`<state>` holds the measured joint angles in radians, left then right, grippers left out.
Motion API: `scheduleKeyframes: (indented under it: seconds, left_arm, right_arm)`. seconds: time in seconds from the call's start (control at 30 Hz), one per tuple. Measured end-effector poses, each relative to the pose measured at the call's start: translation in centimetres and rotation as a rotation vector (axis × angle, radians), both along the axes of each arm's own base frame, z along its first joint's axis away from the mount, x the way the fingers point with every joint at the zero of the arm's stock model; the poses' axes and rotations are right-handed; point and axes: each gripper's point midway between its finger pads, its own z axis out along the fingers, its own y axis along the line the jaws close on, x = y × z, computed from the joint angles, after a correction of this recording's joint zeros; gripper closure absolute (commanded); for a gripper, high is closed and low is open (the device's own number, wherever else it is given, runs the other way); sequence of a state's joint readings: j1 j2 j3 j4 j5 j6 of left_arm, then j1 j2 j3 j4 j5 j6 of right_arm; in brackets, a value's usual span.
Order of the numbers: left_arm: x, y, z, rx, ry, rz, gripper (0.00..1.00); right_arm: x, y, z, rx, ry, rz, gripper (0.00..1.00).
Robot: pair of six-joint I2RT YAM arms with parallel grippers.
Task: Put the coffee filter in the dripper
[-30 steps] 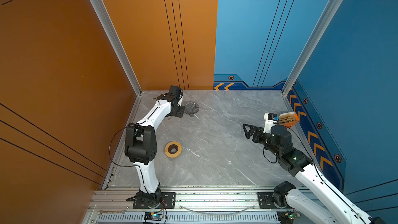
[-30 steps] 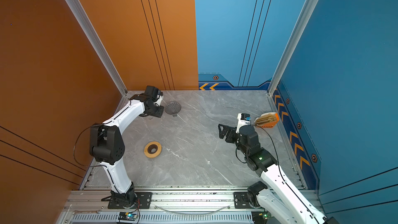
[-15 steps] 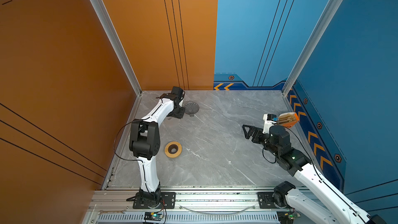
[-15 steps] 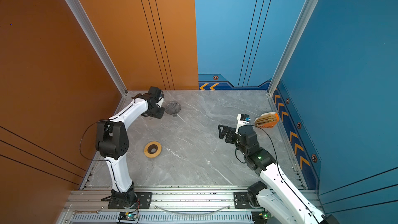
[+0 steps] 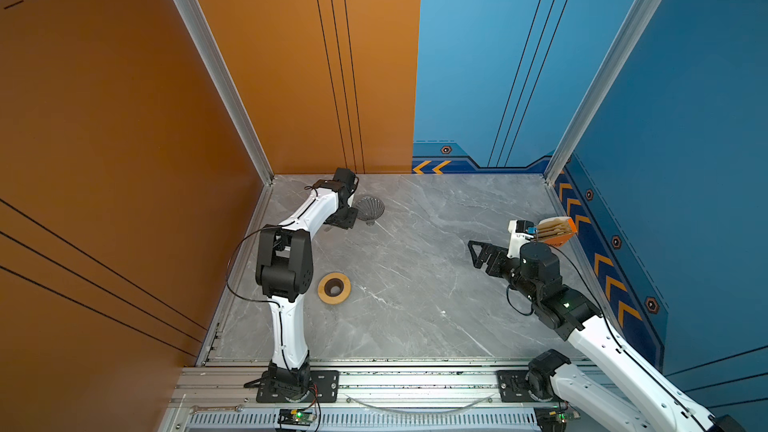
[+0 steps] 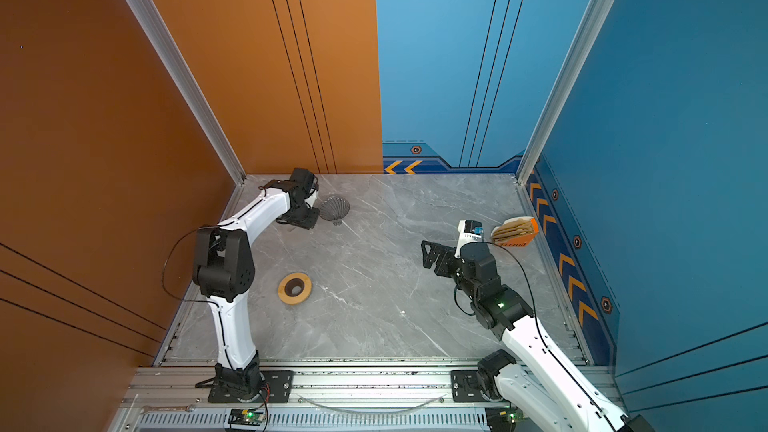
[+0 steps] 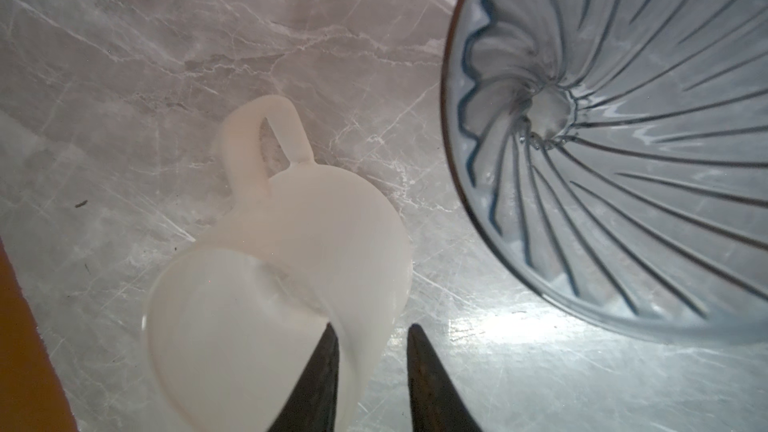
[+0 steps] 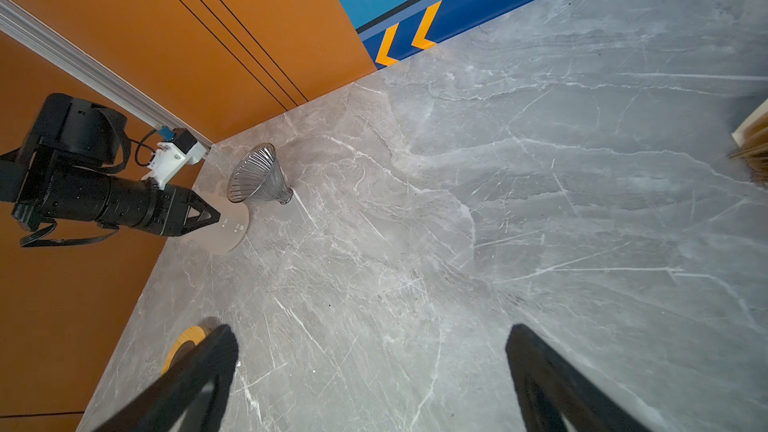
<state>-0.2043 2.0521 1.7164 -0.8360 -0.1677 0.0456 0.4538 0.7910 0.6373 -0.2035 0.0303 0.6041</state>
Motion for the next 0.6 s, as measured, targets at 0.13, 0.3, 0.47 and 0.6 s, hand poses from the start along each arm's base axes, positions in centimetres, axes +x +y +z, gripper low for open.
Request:
scheduleKeyframes:
  seconds: [0.13, 0.3, 0.47, 0.6]
  left_arm:
    - [0.03, 0.00, 0.14, 0.001, 0.001, 0.000, 0.76]
    - [-0.13, 0.04, 0.08, 0.003, 0.012, 0.000, 0.80]
    - [-0.33, 0.08, 0.02, 0.004, 0.020, 0.000, 0.83]
    - [-0.48, 0.09, 0.00, 0.005, 0.027, 0.000, 0.86]
  right_arm:
    - [-0.07, -0.03, -0.42, 0.000, 0.009, -0.002, 0.00]
    - [-0.18, -0.09, -0.85, -0.003, 0.022, -0.003, 0.00]
    - [-0.18, -0.09, -0.86, 0.000, 0.023, -0.005, 0.00]
    - [-0.15, -0.16, -0.84, 0.003, 0.024, -0.012, 0.00]
